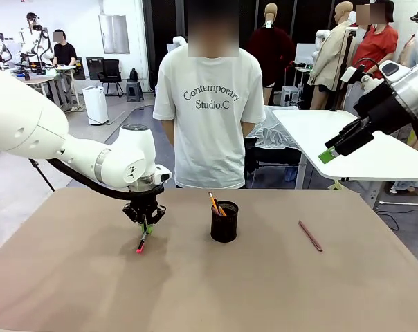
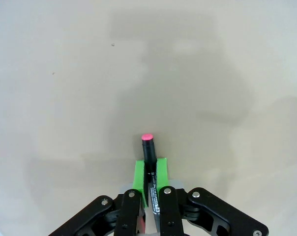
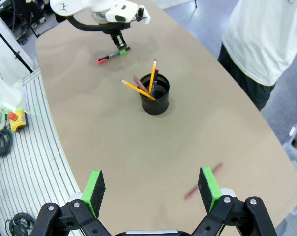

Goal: Place the pens into the pen holder.
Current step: Pick up a writing instrument from the table and place it into the Pen holder.

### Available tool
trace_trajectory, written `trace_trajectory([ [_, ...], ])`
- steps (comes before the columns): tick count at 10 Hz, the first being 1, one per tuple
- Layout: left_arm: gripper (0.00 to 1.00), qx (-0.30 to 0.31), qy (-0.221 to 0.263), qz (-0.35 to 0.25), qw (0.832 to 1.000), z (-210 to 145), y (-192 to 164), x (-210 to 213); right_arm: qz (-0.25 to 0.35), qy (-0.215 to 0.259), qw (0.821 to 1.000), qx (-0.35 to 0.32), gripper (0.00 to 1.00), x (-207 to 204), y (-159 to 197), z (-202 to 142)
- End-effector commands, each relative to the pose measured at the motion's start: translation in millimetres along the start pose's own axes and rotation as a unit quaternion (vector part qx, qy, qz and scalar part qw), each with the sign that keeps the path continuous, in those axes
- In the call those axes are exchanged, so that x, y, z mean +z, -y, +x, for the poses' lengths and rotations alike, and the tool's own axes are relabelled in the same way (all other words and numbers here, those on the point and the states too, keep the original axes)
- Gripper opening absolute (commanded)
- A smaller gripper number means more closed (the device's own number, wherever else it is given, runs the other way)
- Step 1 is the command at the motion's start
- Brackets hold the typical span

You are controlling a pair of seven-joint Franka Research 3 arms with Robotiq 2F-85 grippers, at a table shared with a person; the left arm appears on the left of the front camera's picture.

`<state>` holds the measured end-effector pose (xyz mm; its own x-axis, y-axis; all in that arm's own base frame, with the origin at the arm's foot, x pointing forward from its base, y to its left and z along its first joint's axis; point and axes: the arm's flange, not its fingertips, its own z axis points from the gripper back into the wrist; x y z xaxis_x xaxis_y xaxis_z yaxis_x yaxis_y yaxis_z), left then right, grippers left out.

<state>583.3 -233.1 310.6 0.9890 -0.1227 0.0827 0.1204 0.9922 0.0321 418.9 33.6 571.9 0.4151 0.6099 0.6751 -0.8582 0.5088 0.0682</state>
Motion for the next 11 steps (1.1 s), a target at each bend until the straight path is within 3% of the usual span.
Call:
trace_trajectory([
  [1, 0.0, -0.027, 0.005, -0.012, 1.0, -8.8, -0.7, 10.7, 0.007, 0.011, 1.0, -0.004, 1.0, 0.4, -0.3, 1.6],
  [3, 0.0, -0.024, -0.001, -0.024, 0.999, -6.1, 6.1, 41.2, 0.007, 0.011, 1.0, -0.004, 1.0, 0.4, -0.3, 1.6],
  [6, 0.0, -0.143, 0.011, -0.161, 0.977, 2.7, -12.8, 72.4, 0.007, 0.011, 1.0, -0.004, 1.0, 0.4, -0.3, 1.6],
  [7, 0.0, -0.195, 0.023, -0.215, 0.957, 6.3, -20.6, 75.1, 0.007, 0.011, 1.0, -0.004, 1.0, 0.4, -0.3, 1.6],
  [8, 0.0, -0.254, 0.055, -0.272, 0.927, 5.8, -24.4, 78.5, 0.007, 0.011, 1.0, -0.004, 1.0, 0.4, -0.3, 1.6],
  [9, 0.0, -0.28, 0.12, -0.297, 0.905, 6.8, -27.8, 76.1, 0.007, 0.011, 1.0, -0.004, 1.0, 0.4, -0.3, 1.6],
  [11, 0.0, -0.315, 0.241, -0.431, 0.811, 3.1, -37.0, 82.7, 0.007, 0.011, 1.0, -0.004, 1.0, 0.4, -0.3, 1.6],
])
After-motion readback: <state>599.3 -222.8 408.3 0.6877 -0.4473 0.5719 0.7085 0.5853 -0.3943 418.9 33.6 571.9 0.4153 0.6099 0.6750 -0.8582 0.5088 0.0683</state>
